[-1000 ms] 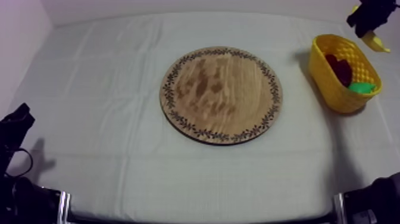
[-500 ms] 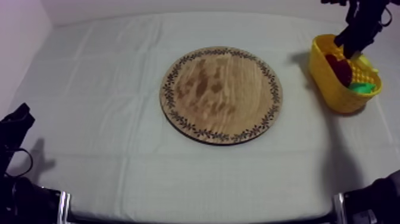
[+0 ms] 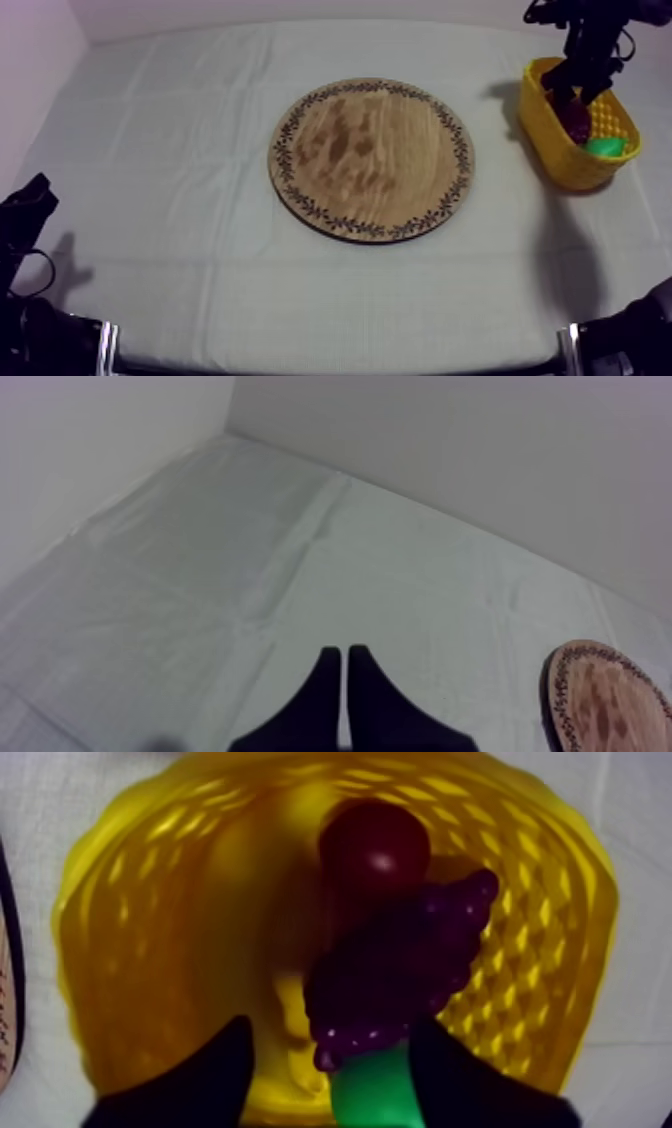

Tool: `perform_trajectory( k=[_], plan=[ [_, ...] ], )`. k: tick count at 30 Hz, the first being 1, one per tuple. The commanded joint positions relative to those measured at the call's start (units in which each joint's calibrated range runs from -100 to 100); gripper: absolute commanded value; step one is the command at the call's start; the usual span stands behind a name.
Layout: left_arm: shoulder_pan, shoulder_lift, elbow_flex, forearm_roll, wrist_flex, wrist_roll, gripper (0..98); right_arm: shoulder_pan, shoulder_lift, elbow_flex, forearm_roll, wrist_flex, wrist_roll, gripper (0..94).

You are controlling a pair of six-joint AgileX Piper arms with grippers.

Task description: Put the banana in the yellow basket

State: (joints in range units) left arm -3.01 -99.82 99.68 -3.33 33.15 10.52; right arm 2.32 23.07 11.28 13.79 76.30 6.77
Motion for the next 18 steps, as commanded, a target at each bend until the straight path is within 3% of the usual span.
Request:
perform_trajectory(
  k=[1, 6, 12, 18],
  plan=[
    [0.01, 0.00, -0.01, -0.02, -0.01, 0.01, 0.1, -0.14, 0.03, 0.40, 0.19, -0.12, 0.03, 66.2],
    [0.01, 0.00, -0.01, -0.02, -0.01, 0.01, 0.1, -0.40, -0.93, 0.72, -0.04, -0.08, 0.31, 75.4],
    [0.01, 0.00, -0.01, -0.02, -0.01, 0.01, 0.1, -0.50, -5.27, 0.40, -1.05, 0.80, 1.47, 79.5],
    [0.01, 0.00, -0.01, -0.02, -0.01, 0.01, 0.1, -0.02, -13.14, 0.85, -2.60, 0.09, 2.41, 73.2]
  ],
)
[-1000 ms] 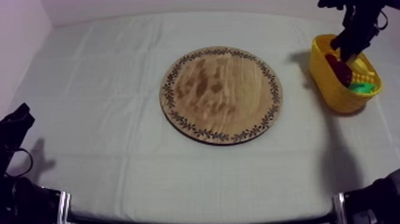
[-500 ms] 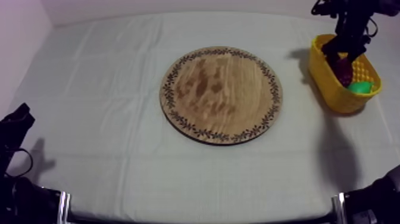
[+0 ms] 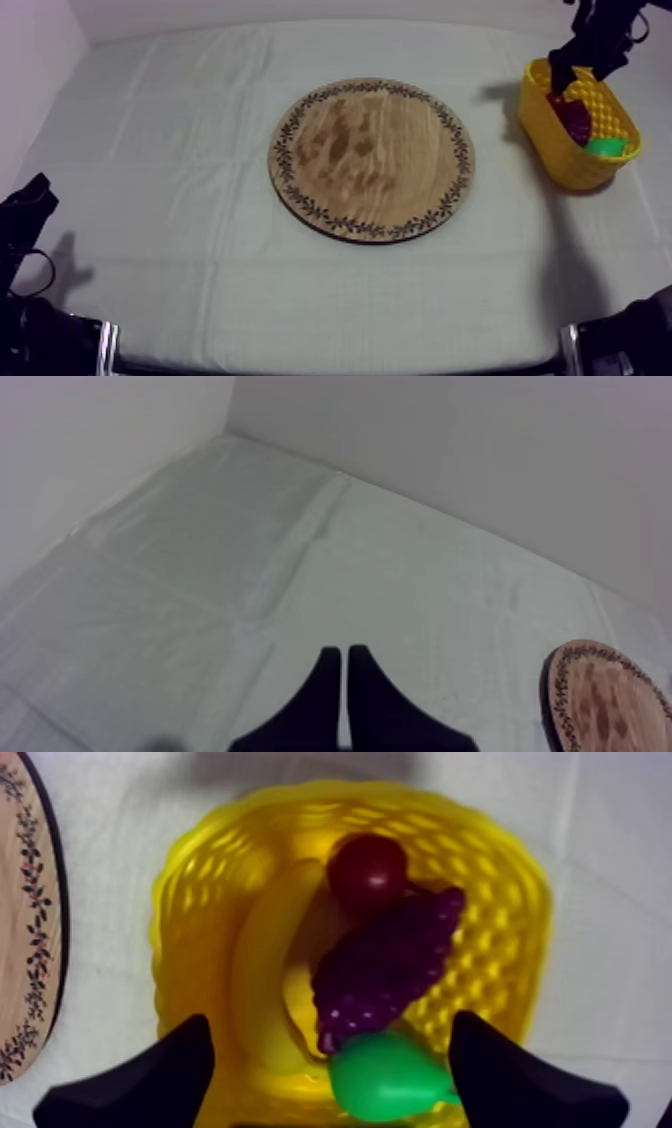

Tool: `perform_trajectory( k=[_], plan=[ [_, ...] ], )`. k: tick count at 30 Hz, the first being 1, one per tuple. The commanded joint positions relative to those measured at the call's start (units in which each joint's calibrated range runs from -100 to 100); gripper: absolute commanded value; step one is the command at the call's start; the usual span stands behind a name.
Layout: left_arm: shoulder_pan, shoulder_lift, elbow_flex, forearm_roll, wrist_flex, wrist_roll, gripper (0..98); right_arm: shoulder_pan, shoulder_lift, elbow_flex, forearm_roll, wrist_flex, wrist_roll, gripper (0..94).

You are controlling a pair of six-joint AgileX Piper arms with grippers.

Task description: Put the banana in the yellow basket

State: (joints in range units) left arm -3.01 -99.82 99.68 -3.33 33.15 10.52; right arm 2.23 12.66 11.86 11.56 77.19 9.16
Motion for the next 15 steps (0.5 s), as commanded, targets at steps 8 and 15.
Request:
perform_trajectory(
  k=[8, 15],
  plan=[
    [0.01, 0.00, -0.01, -0.02, -0.01, 0.01, 0.1, 0.17, -15.35, 6.30, -2.90, -5.99, 0.41, 62.1],
    [0.01, 0.00, -0.01, -0.02, -0.01, 0.01, 0.1, -0.82, -27.03, 15.74, -3.99, -14.07, -1.72, 49.3]
  ],
)
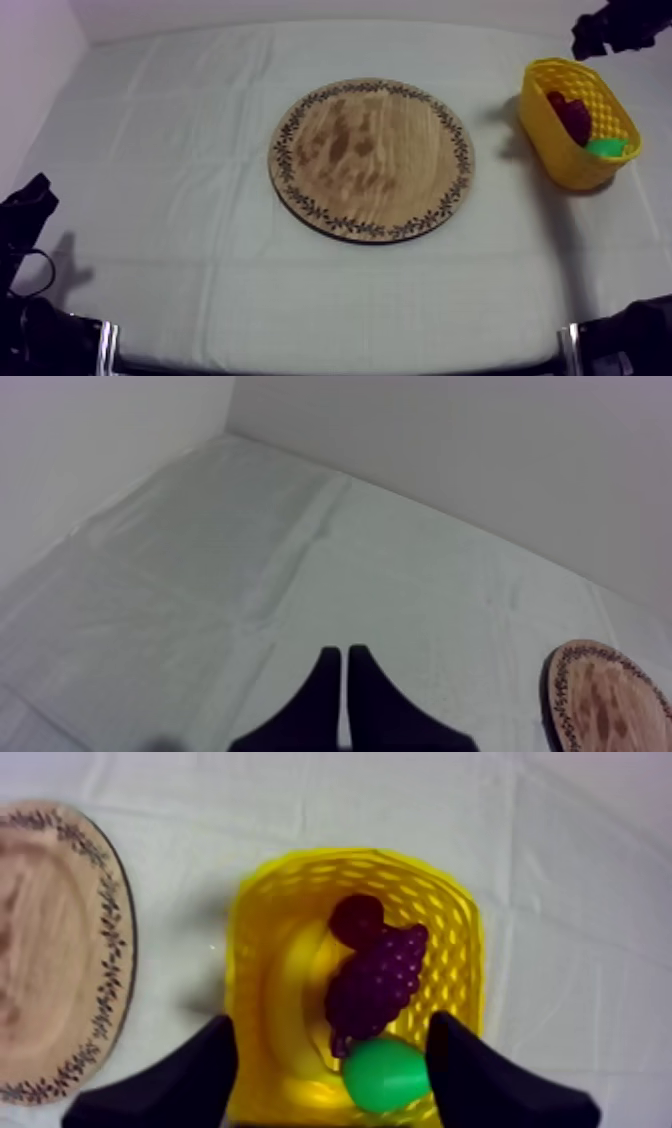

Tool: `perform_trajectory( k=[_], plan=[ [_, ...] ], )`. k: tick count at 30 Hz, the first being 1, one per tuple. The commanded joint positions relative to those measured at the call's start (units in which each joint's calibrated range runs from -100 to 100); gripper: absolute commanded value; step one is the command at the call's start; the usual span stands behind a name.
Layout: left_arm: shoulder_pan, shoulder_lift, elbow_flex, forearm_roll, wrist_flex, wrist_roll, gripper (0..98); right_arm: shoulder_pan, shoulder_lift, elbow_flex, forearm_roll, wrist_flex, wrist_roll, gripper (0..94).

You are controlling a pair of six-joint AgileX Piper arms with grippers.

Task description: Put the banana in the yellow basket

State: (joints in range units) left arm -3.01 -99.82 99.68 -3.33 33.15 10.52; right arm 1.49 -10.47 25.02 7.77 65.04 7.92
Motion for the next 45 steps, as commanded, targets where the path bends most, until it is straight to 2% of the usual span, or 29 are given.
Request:
perform_trajectory(
  k=[1, 5, 11, 16, 23, 29, 33, 36, 41, 43, 45],
  plan=[
    [0.01, 0.00, -0.01, -0.02, -0.01, 0.01, 0.1, -0.20, -5.58, 3.92, -0.58, -2.76, -0.65, 48.2],
    [0.01, 0.00, -0.01, -0.02, -0.01, 0.01, 0.1, -0.47, -12.82, 10.31, -2.86, -6.87, -0.30, 42.7],
    [0.01, 0.00, -0.01, -0.02, -0.01, 0.01, 0.1, -0.84, -25.28, 23.41, -7.41, -15.22, 1.97, 28.8],
    [0.01, 0.00, -0.01, -0.02, -0.01, 0.00, 0.1, -1.35, -35.61, 33.93, -11.79, -19.29, 5.64, 18.2],
    [0.01, 0.00, -0.01, -0.02, -0.01, 0.00, 0.1, -1.15, -48.53, 43.91, -17.33, -18.07, 10.83, 3.4],
    [0.01, 0.00, -0.01, -0.02, -0.01, 0.00, 0.1, 0.07, -59.57, 52.86, -21.39, -16.57, 16.93, 1.1],
    [0.01, 0.00, -0.01, -0.02, -0.01, 0.01, 0.1, 1.07, -66.04, 59.35, -23.55, -15.77, 22.93, 0.9],
    [0.01, 0.00, -0.01, -0.02, -0.01, 0.01, 0.1, 1.76, -70.20, 63.15, -24.92, -15.48, 25.21, 0.7],
    [0.01, 0.00, -0.01, -0.02, -0.01, -0.03, 0.1, 1.62, -76.19, 65.59, -25.93, -14.86, 23.82, 0.3],
    [0.01, 0.00, -0.01, -0.02, -0.01, -0.02, 0.1, 1.77, -78.43, 65.97, -25.70, -14.79, 20.09, 0.3],
    [0.01, 0.00, -0.01, -0.02, -0.01, -0.01, 0.1, 2.02, -80.61, 66.38, -24.15, -14.82, 14.83, 0.3]
  ],
)
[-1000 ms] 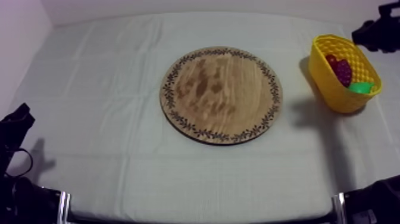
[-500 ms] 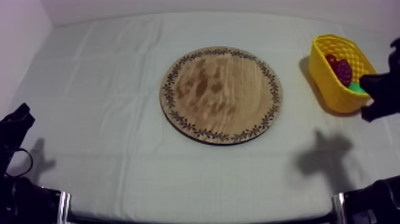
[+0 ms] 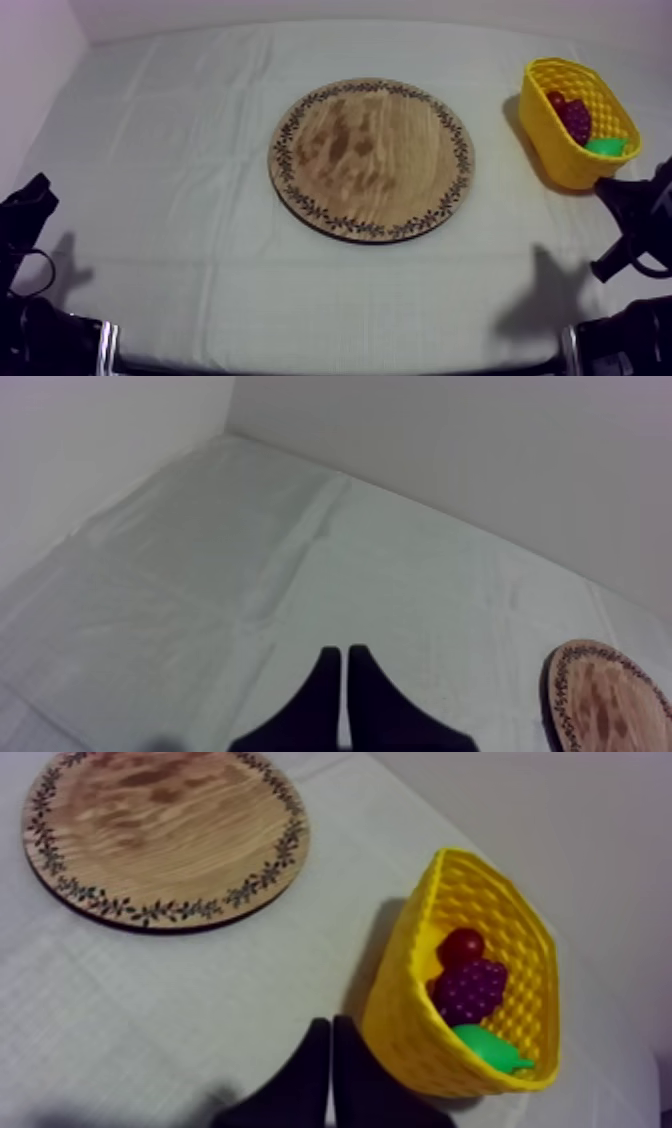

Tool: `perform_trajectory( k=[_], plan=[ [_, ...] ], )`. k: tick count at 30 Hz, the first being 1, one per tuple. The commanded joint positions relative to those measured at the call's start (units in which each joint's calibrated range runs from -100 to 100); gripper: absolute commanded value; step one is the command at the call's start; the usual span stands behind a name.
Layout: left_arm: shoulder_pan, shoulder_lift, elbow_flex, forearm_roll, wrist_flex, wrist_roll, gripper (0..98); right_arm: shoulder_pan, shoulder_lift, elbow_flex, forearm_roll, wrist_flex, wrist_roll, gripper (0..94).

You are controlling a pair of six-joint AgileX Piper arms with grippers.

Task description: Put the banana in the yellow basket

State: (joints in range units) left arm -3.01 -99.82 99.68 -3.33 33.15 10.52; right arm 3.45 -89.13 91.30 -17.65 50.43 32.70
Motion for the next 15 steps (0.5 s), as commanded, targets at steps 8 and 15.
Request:
perform_trajectory(
  k=[8, 15],
  plan=[
    [0.01, 0.00, -0.01, -0.02, -0.01, 0.00, 0.1, -3.96, -6.18, 5.66, 12.64, -7.49, -26.92, 0.5],
    [0.01, 0.00, -0.01, -0.02, -0.01, 0.00, 0.1, -5.17, -6.51, 7.94, 15.50, -11.94, -22.63, 0.6]
  ],
)
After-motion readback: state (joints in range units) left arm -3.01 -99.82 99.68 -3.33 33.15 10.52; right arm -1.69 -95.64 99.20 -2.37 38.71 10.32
